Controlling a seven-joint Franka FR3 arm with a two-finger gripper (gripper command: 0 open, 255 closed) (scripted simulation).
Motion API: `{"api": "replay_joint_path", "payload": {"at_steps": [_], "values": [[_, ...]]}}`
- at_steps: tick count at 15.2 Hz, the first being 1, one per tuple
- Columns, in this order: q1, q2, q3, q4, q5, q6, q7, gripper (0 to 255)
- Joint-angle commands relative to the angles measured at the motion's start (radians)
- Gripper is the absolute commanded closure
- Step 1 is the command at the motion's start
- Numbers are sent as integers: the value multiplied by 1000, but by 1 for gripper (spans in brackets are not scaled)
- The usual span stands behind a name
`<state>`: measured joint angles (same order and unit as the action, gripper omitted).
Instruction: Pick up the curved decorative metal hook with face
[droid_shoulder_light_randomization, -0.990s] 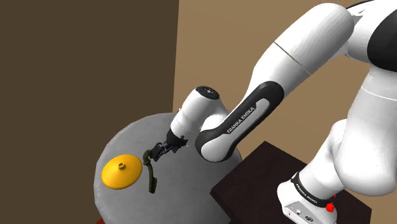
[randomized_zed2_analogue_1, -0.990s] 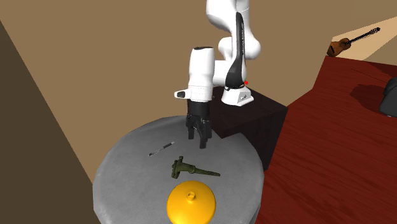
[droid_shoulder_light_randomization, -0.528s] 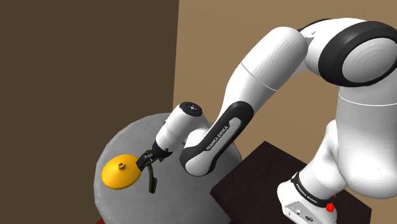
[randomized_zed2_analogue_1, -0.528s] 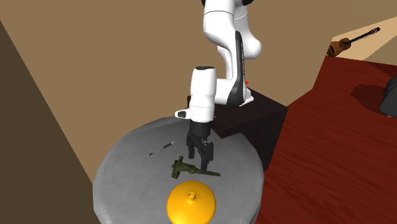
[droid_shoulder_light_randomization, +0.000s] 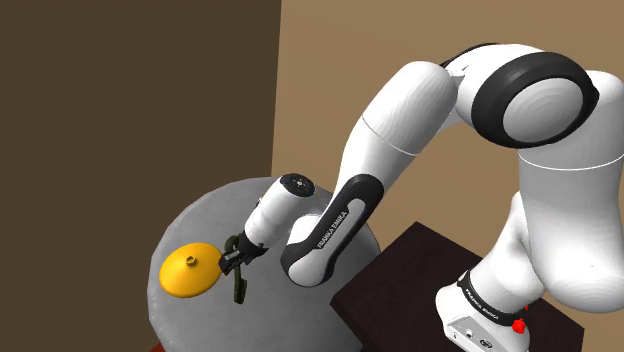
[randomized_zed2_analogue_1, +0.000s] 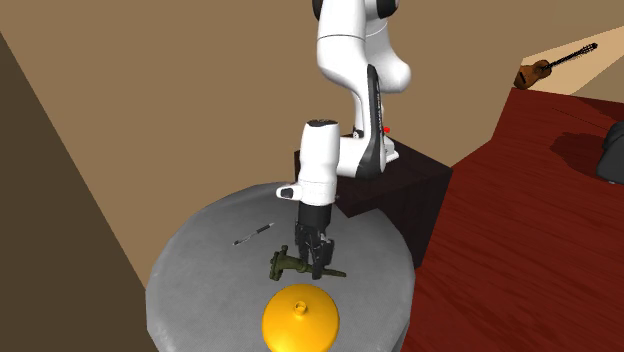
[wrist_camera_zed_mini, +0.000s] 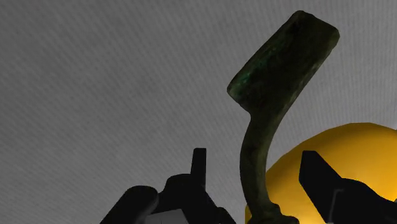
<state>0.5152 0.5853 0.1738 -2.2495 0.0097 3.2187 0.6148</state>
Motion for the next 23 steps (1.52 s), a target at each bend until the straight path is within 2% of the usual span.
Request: {"api": "replay_joint_path", "payload": {"at_steps": [1,9,23], "values": [[0,3,-1,2,0,2,0,255],[1,2,-1,0,0,2,0,255],[-45,-190,51,-50,17,-140,2,255]]}}
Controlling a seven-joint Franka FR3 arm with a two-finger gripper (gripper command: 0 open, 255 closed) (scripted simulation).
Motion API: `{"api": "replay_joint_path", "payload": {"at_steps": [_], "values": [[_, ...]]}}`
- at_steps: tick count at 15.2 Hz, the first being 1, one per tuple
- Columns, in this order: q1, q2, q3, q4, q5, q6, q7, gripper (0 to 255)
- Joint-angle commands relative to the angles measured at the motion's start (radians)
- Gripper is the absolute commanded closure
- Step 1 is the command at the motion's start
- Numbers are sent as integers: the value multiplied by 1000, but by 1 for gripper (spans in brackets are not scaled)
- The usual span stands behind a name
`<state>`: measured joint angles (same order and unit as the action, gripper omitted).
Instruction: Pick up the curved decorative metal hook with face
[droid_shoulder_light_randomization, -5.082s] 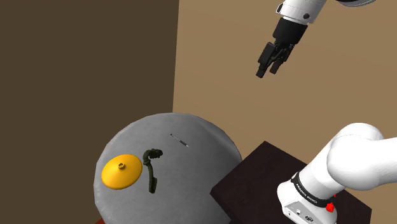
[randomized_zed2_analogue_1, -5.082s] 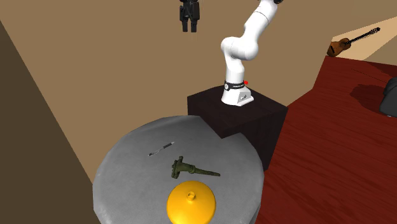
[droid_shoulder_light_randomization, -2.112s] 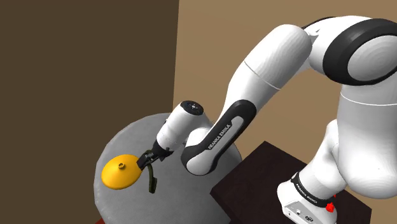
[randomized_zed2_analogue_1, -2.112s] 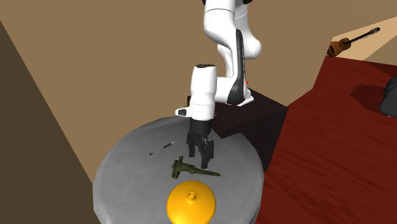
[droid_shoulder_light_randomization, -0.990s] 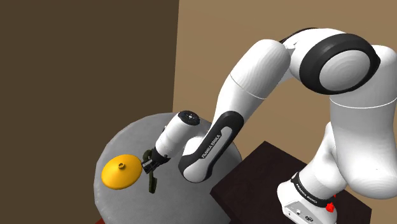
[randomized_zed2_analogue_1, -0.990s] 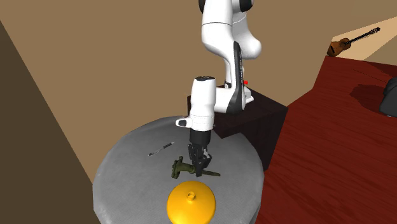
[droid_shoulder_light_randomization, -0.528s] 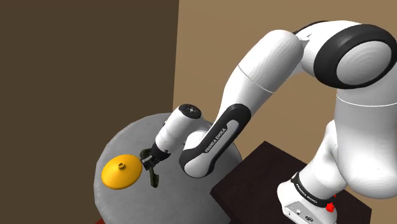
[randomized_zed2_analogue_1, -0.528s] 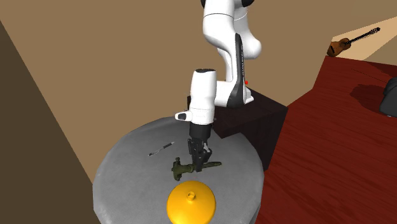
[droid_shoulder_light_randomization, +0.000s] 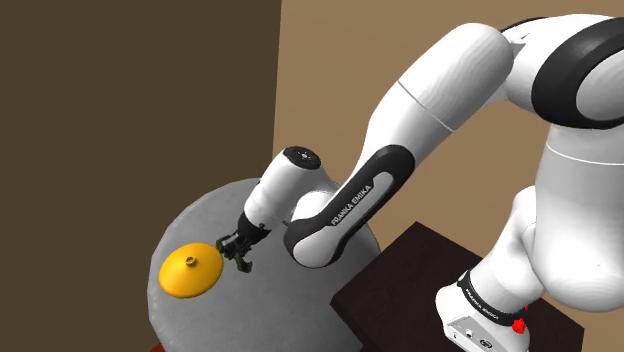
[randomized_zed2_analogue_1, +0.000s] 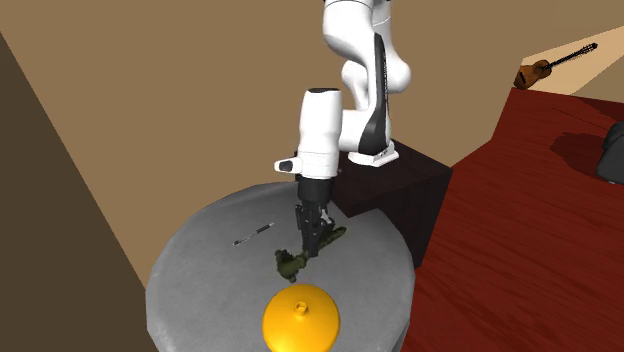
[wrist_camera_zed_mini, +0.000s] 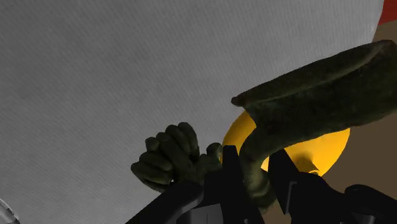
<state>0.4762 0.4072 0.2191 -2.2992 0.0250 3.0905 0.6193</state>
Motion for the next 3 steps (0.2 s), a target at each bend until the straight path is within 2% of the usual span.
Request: {"api": "replay_joint_path", "payload": {"at_steps": [1,3], "values": [[-10,-25,10,-2,4,-23,-3,255],[-11,-27,11,-2,5,-25,-3,255]]}}
